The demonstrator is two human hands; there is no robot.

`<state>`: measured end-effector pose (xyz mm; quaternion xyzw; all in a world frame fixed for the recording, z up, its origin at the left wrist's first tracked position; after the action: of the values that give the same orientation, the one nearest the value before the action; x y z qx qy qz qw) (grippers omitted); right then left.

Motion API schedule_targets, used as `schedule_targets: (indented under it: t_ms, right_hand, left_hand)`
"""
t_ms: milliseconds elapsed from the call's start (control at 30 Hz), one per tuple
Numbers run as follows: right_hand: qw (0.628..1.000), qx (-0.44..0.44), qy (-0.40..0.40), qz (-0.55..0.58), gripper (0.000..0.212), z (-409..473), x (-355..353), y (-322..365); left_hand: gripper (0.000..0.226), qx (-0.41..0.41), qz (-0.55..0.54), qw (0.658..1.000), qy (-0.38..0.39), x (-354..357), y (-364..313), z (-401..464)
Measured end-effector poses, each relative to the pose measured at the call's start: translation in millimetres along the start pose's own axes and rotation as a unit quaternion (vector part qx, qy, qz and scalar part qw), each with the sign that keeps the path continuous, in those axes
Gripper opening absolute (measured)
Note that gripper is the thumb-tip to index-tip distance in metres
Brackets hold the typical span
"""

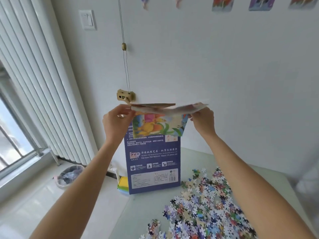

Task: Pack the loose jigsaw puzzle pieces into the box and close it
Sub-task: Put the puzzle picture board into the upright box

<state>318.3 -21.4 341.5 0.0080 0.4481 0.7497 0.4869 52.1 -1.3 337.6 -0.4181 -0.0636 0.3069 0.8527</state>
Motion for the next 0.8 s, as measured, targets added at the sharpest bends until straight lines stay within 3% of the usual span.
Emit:
schedule_targets:
  t_ms: [100,200,400,533,800]
  right_hand:
    - [1.0,0.011,0.003,0.012,0.021,0,7,-5]
    - [0.999,0.03,0.004,-0.024,0.02,2,8,-17]
    - [0.994,0.09,0.028,-0.054,0.021,-7,37,-55]
    - [0.988,0.127,0.068,-0.064,0.015,-27,81,-82]
    - [0.979,0.176,0.086,-0.051,0.019,-31,144,-124]
  left_hand:
    - [0.011,0.007,-0.013,0.997,0.073,6,12,3]
    - [0.036,0.003,-0.013,0.989,0.15,15,44,6]
    - [0.04,-0.104,0.052,0.982,0.146,37,114,-19]
    - [0.061,-0.219,0.079,0.956,0.18,46,178,-33]
    - [0.074,-0.291,0.061,0.934,0.196,90,253,-7]
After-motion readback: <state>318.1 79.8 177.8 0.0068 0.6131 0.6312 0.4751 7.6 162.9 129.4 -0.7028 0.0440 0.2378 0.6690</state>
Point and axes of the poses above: each hand's wrist, its own z-axis towards the middle knuckle, its own x-axis out of the palm, y = z × x, the point moved 1 cm from there along z, towards the middle knuckle, and after that the axes turned 11 degrees about -y, right-handed, at the moved point
